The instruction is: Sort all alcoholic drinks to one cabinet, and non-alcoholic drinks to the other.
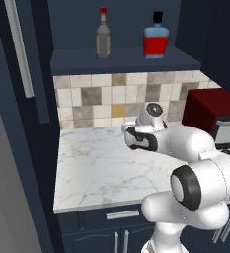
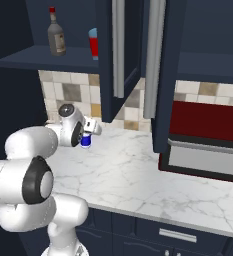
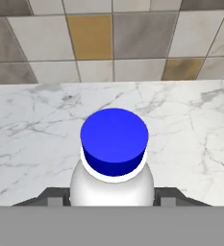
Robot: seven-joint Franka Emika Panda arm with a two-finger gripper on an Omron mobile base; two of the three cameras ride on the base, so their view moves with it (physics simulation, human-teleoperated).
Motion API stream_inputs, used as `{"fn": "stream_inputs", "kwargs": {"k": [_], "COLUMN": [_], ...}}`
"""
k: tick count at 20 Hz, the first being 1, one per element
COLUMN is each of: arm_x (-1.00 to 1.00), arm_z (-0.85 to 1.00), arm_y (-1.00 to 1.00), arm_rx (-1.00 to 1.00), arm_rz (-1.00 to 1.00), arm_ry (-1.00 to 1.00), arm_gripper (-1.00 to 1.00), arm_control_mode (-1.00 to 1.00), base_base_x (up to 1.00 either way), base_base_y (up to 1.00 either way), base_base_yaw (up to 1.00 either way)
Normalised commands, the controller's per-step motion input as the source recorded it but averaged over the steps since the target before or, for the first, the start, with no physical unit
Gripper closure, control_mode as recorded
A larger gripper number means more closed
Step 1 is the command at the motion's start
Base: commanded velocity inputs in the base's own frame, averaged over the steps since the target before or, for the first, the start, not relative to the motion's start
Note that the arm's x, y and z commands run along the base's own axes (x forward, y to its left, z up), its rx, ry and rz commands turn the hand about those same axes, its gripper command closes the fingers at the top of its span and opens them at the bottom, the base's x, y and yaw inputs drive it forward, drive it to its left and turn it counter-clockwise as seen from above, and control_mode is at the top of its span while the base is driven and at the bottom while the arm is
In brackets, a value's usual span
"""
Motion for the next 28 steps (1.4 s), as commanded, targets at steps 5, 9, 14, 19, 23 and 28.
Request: {"fn": "stream_inputs", "kwargs": {"k": [5,9,14,19,23,28], "arm_x": [-0.56,-0.73,-0.85,-0.78,-0.6,-0.42], "arm_z": [1.0,0.92,0.31,0.27,0.45,0.6], "arm_y": [0.13,0.03,0.0,0.0,0.0,0.0], "arm_rx": [0.0,0.01,0.0,0.0,0.0,0.0], "arm_rz": [0.0,0.0,0.0,0.0,0.0,0.0], "arm_ry": [0.01,0.04,0.0,0.0,0.0,0.0], "arm_gripper": [1.0,1.0,1.0,1.0,1.0,1.0], "arm_control_mode": [-1.0,-1.0,-1.0,-1.0,-1.0,-1.0], "base_base_x": [0.0,0.0,0.0,0.0,0.0,0.0], "base_base_y": [0.0,0.0,0.0,0.0,0.0,0.0], "base_base_yaw": [0.0,0.0,0.0,0.0,0.0,0.0]}}
